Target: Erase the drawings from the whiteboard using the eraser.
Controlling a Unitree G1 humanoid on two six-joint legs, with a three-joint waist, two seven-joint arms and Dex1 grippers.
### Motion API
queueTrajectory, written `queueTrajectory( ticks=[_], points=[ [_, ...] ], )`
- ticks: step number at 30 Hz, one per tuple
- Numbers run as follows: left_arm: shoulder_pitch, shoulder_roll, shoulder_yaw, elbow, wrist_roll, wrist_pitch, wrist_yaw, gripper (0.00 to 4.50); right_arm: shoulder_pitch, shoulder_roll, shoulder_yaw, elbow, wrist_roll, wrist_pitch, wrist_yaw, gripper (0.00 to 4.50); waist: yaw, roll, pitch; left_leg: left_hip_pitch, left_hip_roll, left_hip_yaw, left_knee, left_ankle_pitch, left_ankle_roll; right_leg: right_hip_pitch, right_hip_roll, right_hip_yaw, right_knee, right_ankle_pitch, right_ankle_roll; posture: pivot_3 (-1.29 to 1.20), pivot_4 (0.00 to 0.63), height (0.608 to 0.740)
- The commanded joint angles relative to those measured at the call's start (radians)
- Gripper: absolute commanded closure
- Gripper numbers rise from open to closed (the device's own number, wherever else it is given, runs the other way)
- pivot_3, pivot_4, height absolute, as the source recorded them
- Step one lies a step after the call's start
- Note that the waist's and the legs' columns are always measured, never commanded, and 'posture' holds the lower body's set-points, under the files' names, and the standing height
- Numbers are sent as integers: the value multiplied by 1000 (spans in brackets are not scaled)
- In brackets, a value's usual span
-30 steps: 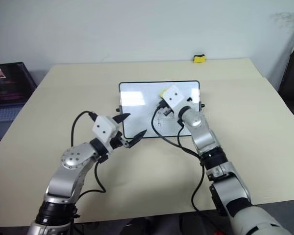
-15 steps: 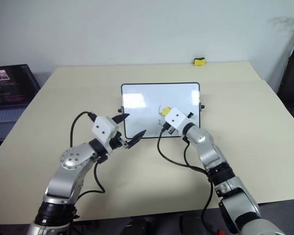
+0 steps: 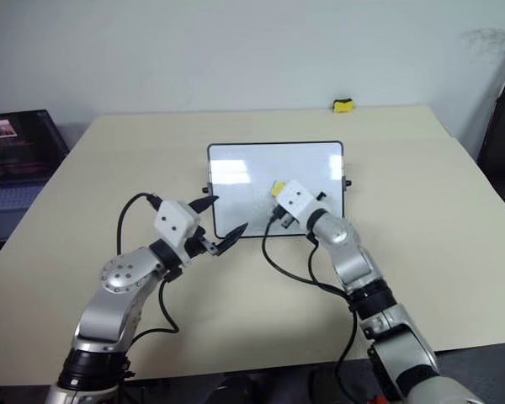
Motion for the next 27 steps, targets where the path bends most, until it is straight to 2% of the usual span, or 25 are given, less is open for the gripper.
queueTrajectory(
  ticks=[1,7,13,17,27],
  points=[
    [-14,5,13,-35,-14,-12,1,0,-67,16,-33,26,12,-38,-39,3515,0,0,0,-1,0,0,0,0,0,-1,0,0,0,0,0,0,150,740],
    [-17,4,11,-38,-14,-9,1,0,-148,29,-27,176,-3,-110,-83,3515,-1,0,0,-12,0,1,0,2,-3,-13,0,1,0,0,0,0,150,740],
    [-17,2,9,-45,-11,-4,6,0,-172,32,37,288,-75,-190,-118,3515,-5,0,0,-13,0,2,0,2,-3,-14,0,1,1,0,0,0,150,740],
    [-13,4,15,-54,-11,1,12,0,-122,30,101,288,-126,-244,-104,3515,-7,0,0,-10,0,2,0,2,-3,-13,0,1,2,0,0,0,150,740],
    [-7,5,17,-72,-11,15,18,0,-49,17,121,244,-132,-242,-57,3515,-4,0,0,-9,0,1,1,2,-3,-10,0,1,2,0,0,0,150,740]
  ],
)
